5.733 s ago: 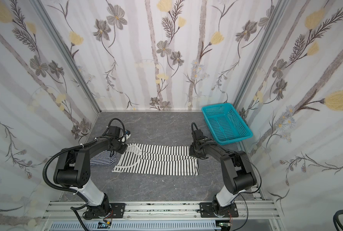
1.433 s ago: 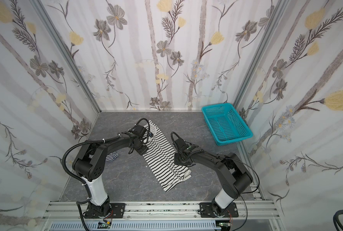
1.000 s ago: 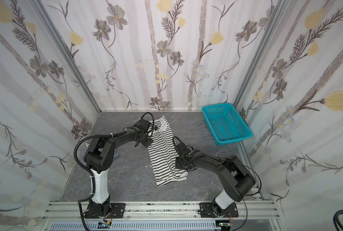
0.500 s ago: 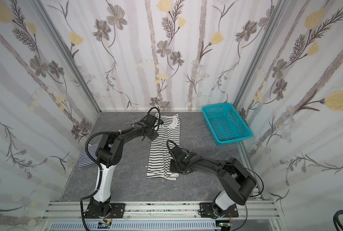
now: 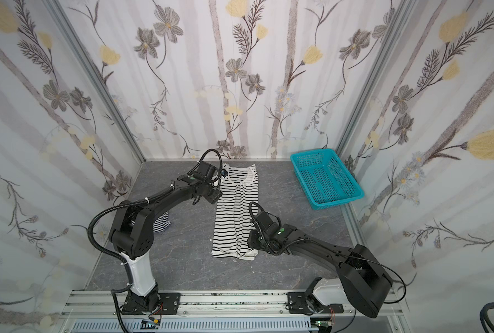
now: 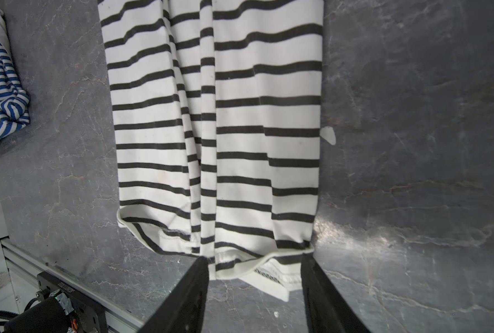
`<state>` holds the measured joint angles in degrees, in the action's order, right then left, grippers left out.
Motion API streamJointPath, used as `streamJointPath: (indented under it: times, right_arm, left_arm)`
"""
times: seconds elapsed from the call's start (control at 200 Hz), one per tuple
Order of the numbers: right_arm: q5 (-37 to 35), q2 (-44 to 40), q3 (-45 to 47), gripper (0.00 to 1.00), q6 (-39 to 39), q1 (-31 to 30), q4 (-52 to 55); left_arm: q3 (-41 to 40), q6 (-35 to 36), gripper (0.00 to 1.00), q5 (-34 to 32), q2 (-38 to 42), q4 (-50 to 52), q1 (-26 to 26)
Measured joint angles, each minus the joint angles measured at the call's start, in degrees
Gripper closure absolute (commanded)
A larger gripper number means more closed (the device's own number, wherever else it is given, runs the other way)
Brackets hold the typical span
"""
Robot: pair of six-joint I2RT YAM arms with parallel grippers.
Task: Fold and stack tank tops
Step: Rotate the tank top at the center of the table, then fold the tank top at the center of the table.
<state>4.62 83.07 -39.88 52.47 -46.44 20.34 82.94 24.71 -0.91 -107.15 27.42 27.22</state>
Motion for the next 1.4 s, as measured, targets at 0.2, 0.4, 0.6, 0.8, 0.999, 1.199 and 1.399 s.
streamJointPath:
  times: [0.2,0.4,0.6,0.8,0.999,1.199,1.399]
  right_arm:
    - [0.15,-6.29,4.92,0.33,2.80,0.00,-3.21]
    - [0.66,-9.64,9.86,0.30,5.49,0.00,-6.67]
    - [1.44,-9.49,11.96,0.30,6.67,0.00,-10.45]
    - [2.75,-6.25,12.90,0.30,7.82,-0.04,-14.49]
    - [3.43,-5.22,13.97,0.30,8.87,-0.22,-17.14]
    - [5.01,-4.61,15.15,0.33,10.23,-1.95,-18.51]
    - [5.11,-3.65,15.45,0.40,10.54,-2.29,-18.78]
  left_arm:
    - [-7.26,-1.36,0.30,2.67,6.93,-0.07,0.00]
    - [-18.05,-1.73,0.29,4.63,14.67,-0.66,0.02]
    - [-28.13,-1.75,0.28,6.40,22.32,-1.51,0.07]
    - [-33.46,-1.73,0.28,7.93,25.16,-2.95,0.85]
    - [-36.06,-1.05,0.28,9.22,26.25,-3.63,2.29]
    - [-38.36,0.11,0.27,11.06,27.08,-3.63,4.87]
    - [-38.80,0.59,0.27,12.00,26.91,-3.85,6.60]
